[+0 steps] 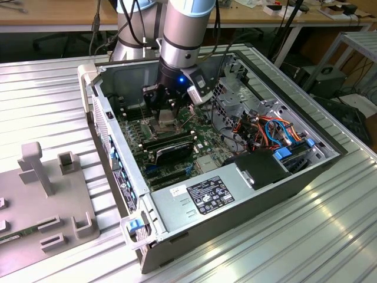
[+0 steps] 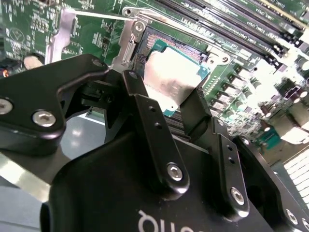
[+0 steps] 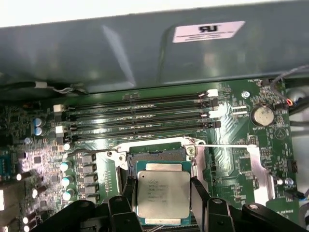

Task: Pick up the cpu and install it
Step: 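Place the cpu into insertion slot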

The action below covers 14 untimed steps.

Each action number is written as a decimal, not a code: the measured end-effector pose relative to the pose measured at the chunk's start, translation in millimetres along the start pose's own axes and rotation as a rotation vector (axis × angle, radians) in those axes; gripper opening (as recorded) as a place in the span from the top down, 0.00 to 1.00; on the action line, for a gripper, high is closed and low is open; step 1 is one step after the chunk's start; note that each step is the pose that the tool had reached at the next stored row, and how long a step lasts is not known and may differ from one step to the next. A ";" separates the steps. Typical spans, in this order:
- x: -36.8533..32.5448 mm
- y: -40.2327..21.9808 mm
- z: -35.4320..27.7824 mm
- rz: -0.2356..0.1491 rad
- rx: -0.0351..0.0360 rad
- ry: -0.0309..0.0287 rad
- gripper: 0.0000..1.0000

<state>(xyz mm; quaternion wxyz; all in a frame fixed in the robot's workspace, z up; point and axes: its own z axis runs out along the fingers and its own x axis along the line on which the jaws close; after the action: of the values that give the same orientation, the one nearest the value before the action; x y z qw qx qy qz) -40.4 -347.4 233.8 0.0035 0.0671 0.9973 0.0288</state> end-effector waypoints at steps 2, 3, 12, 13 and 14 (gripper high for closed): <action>0.0 0.0 0.0 0.039 0.0001 -0.0023 0.45; 0.0 0.0 0.0 0.060 0.0002 -0.0035 0.45; 0.0 0.0 0.2 0.204 0.0008 -0.0118 0.45; 0.0 -0.1 0.3 0.229 0.0008 -0.0133 0.45; 0.0 0.0 0.4 0.274 0.0009 -0.0159 0.45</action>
<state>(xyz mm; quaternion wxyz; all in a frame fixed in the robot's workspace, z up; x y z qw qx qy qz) -40.4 -347.4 233.4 0.0074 0.2030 0.9788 0.0280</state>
